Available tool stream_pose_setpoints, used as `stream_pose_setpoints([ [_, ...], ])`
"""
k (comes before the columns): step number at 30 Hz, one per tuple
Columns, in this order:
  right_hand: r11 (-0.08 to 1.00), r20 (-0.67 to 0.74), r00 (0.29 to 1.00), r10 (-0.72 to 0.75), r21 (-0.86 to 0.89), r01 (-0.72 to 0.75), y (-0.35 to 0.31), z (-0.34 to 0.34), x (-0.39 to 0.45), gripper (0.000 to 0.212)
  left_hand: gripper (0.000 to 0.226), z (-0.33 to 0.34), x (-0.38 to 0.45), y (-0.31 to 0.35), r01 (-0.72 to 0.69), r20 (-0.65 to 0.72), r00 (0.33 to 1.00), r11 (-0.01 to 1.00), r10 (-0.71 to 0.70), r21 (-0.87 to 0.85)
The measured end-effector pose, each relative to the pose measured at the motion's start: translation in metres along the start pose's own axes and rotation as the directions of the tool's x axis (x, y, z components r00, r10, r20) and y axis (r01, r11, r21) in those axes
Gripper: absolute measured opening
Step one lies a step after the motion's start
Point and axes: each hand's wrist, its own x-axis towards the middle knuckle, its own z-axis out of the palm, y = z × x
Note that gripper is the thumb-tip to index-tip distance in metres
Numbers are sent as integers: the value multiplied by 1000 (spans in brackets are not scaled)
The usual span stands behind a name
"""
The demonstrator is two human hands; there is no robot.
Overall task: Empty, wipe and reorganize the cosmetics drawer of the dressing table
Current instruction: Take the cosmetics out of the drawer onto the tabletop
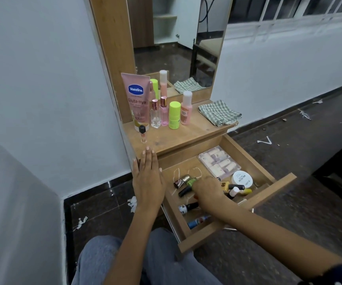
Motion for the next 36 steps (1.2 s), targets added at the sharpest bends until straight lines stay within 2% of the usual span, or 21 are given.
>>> stream_pose_setpoints([
  [4,941,-100,995,30,340,6,15,-29,-6,29,55,2,1,-2,0,9,1000,999,0,37],
  [7,729,-122,993,12,681,75,28,-59,-1,25,56,0,1,-1,-7,14,1000,998,6,56],
  [9,614,-234,971,42,773,160,31,-79,11,18,56,-1,0,-2,-17,17,1000,998,16,64],
  [11,512,-333,932,141,831,220,29,-94,29,15,57,-3,0,-3,-21,24,1000,999,20,45],
  [14,437,-395,889,232,859,267,17,-110,59,21,57,-5,0,-4,-30,32,999,999,29,41],
  [16,449,-420,874,244,848,282,7,-117,78,29,57,-5,0,-4,-32,29,999,999,31,36],
  [19,500,-433,869,237,822,273,-5,-120,104,16,57,-4,0,-4,-35,34,999,998,33,46],
  [22,552,-445,860,250,795,251,-12,-115,123,16,58,-3,0,-4,-38,31,999,998,37,42],
  [29,509,-514,834,199,782,360,-19,-109,130,23,58,-1,-1,-5,-52,3,999,999,52,-12],
  [31,469,-503,840,202,803,368,-22,-104,129,23,59,0,0,-4,-46,-3,999,999,46,-19],
  [36,275,-473,825,309,875,398,-27,-89,128,28,61,0,0,-4,-43,-16,999,998,42,-50],
])
